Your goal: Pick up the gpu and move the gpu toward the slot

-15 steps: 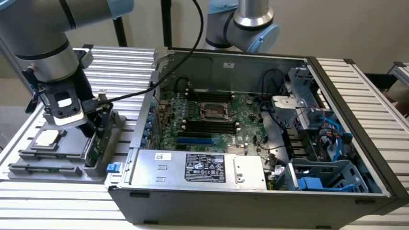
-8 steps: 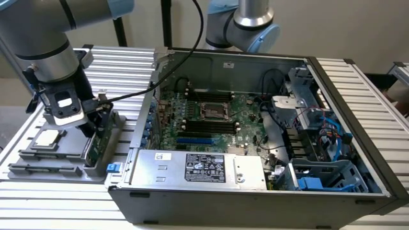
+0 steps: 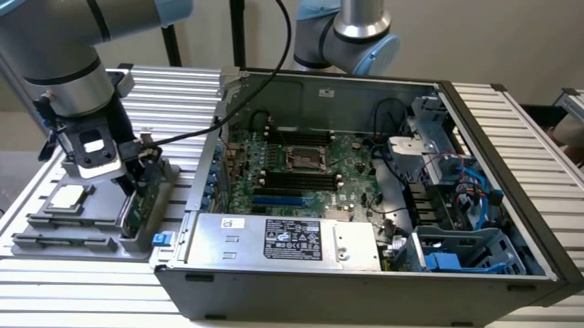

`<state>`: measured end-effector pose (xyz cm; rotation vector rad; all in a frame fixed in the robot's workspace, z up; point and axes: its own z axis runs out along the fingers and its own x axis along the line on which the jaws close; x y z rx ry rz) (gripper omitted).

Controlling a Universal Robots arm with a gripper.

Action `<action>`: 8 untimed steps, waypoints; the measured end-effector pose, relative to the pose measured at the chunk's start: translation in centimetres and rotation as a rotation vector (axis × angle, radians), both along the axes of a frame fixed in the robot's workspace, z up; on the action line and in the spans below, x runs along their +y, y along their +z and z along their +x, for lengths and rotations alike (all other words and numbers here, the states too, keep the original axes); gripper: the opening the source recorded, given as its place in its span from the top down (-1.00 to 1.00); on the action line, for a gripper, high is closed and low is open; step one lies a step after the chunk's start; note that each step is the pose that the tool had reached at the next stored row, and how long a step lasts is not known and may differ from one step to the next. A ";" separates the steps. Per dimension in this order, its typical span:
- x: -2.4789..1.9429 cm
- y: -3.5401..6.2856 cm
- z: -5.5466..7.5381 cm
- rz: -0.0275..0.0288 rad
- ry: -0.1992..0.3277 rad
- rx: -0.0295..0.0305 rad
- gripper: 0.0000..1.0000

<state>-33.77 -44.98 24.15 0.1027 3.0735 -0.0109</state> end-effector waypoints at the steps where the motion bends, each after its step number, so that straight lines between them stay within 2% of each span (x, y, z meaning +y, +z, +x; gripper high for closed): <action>1: 0.00 0.01 0.0 -0.0002 0.000 0.0002 0.41; 3: 0.00 0.01 0.1 -0.0001 0.000 0.0002 0.47; 8: 0.00 0.00 0.4 0.0007 0.000 0.0023 0.47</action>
